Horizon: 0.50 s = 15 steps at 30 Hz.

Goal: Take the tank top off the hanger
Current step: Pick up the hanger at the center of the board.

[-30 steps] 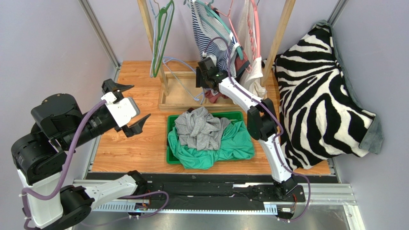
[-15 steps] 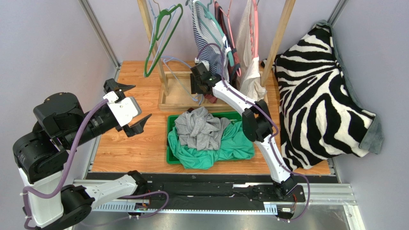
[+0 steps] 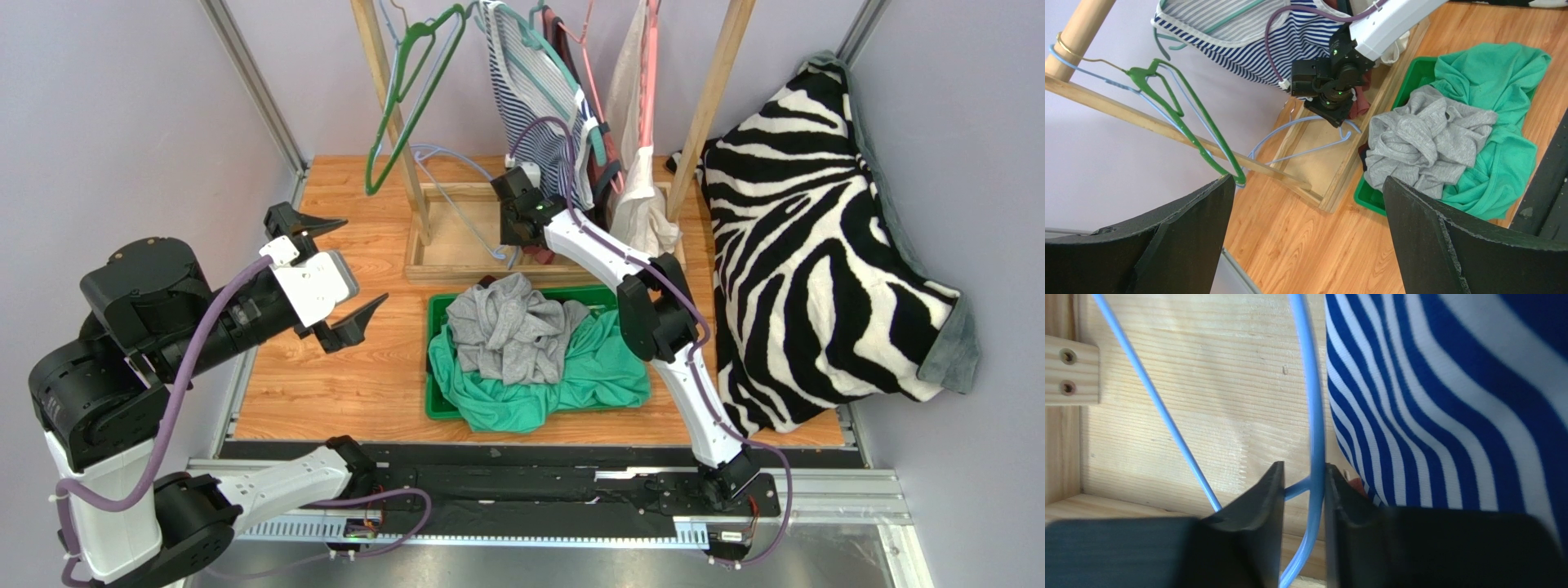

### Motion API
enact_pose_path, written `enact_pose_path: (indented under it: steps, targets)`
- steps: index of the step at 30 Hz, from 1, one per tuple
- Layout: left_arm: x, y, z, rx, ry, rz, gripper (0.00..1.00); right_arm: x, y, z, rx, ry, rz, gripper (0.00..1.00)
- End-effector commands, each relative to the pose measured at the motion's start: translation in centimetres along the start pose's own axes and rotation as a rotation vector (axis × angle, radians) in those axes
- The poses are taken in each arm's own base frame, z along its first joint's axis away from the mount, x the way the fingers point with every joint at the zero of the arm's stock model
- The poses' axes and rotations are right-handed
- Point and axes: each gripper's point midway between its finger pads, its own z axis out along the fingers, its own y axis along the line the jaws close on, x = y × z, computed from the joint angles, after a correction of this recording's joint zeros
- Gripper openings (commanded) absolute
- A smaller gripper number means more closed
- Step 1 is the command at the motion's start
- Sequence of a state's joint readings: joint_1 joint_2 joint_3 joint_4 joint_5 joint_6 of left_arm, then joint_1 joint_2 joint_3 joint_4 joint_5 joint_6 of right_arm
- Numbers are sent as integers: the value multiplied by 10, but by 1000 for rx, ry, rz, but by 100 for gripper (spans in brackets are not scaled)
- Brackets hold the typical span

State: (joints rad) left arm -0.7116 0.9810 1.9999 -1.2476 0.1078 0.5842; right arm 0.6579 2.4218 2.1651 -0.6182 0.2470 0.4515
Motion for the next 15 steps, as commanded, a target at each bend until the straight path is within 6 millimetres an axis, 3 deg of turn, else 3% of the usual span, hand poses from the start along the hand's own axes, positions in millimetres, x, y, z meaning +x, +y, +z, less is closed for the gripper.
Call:
enact_pose_path:
  steps: [1, 3, 7, 8, 15]
  targets:
    - [-10, 2, -5, -5, -38, -14, 99, 26, 4, 1, -11, 59, -35, 10]
    - [-9, 1, -5, -4, -37, -12, 99, 24, 11, -5, -17, 35, -62, 0]
    - [-9, -1, -5, 4, -39, -12, 99, 9, 25, -39, -2, -68, -140, 0]
    - [-9, -1, -5, 5, -43, -13, 99, 10, 36, -46, -7, -100, -172, 0]
    - [-11, -1, -11, 0, -57, -15, 99, -18, 43, -109, 158, -334, -294, 0]
